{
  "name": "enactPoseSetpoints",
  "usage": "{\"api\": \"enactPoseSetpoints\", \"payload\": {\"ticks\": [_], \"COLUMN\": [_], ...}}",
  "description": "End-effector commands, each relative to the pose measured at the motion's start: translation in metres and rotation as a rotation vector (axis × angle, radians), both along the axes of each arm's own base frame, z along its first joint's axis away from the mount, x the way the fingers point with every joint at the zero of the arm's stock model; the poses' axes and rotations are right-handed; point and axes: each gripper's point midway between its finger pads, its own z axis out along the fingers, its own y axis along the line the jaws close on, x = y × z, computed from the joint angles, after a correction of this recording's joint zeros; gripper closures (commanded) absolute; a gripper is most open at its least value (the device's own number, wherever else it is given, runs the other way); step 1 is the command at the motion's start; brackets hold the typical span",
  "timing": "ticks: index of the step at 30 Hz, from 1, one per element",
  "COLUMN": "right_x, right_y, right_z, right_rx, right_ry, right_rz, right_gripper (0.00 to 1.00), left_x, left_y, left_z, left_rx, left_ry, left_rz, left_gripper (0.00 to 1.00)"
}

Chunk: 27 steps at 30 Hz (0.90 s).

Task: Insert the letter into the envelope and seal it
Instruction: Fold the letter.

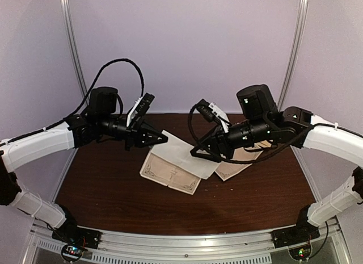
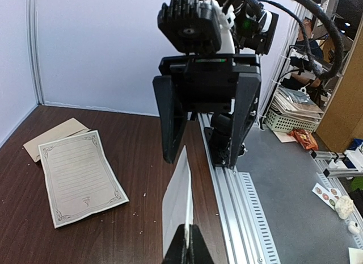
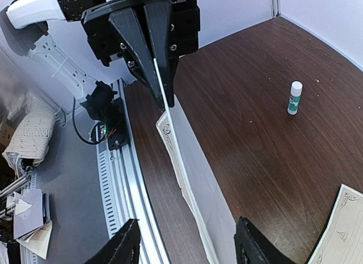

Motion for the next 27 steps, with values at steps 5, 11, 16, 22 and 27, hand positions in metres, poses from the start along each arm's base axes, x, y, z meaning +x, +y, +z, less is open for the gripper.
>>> {"api": "enactPoseSetpoints", "payload": {"ticks": [5, 11, 16, 22, 27], "right_x": [-0.004, -0.004, -0.007, -0.012, -0.013], "right_y": [-0.012, -0.020, -0.024, -0.029, -0.038], "right_z": [-0.032, -0.043, -0.041, -0.041, -0.042], "right_rx": [-0.083, -0.109, -0.100, -0.088, -0.101], "right_ry": [0.018, 0.035, 0.040, 0.056, 0.059], "right_rz": [-0.015, -0.038, -0.051, -0.053, -0.078], "right_gripper": [0.53, 0.77, 1.00, 1.00, 0.76], "left_x": [-0.003, -0.001, 0.003, 0.005, 0.005], "left_y": [0.004, 0.005, 0.006, 0.008, 0.009], "left_z": [0.020, 0.020, 0.019, 0.020, 0.021], "left_rx": [-0.034, -0.029, -0.023, -0.023, -0.024], "left_ry": [-0.048, -0.081, -0.087, -0.094, -0.093], "left_rz": [-0.014, -0.001, 0.016, 0.024, 0.023], "left_gripper": [1.00, 1.00, 1.00, 1.00, 1.00]}}
